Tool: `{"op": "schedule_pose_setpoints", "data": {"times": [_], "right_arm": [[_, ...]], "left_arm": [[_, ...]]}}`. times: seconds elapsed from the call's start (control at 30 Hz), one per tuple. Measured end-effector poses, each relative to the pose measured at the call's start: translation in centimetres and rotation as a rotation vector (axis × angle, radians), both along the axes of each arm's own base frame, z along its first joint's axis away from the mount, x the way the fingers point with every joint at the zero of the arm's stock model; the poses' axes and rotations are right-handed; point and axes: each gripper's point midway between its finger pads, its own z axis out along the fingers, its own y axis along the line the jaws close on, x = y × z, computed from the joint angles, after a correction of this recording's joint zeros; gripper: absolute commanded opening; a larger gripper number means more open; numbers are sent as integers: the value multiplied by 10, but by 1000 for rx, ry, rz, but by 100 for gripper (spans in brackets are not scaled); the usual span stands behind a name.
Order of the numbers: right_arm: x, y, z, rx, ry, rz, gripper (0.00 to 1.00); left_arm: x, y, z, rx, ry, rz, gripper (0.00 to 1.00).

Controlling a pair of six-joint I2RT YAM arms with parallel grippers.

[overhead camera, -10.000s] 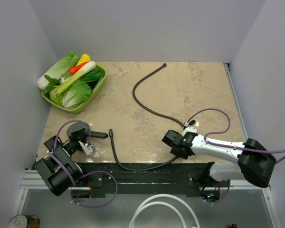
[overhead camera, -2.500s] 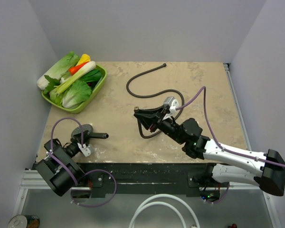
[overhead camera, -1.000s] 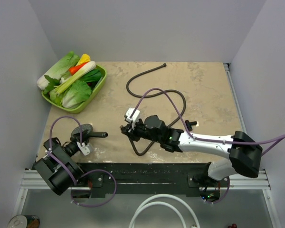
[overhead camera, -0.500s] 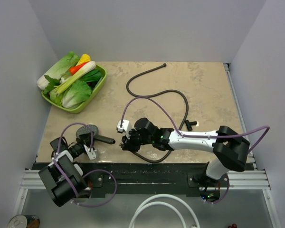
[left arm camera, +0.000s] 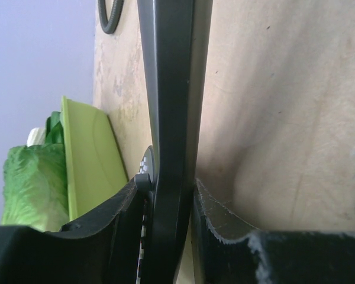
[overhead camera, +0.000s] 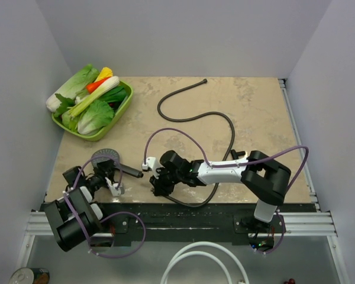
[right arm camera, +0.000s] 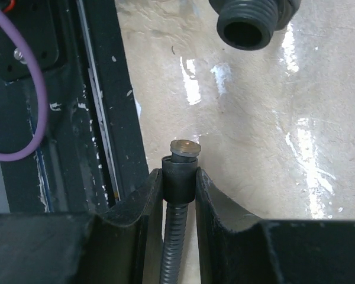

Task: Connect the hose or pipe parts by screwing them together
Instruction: Install the bathroom fixture on the pipeline.

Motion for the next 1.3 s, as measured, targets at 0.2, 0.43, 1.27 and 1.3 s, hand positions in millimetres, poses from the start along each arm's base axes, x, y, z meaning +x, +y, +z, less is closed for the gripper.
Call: {"op": "schedule_pose_setpoints", "data": {"times": [0.2,0.43,1.27,1.3], "right_arm": [[13,2,3,12,16,-52,23],[32,13,11,69,37,-119,23],[62,28,6,102,70,-202,22],[63,27,6,102,70,-205,22]], "left_arm": [[12,5,9,65,-79,-10,0],[23,7,11,119,-127,-23,0],[25,-5,2,149,-103,-59,0],[25,-5,1,147,-100,-59,0]]}}
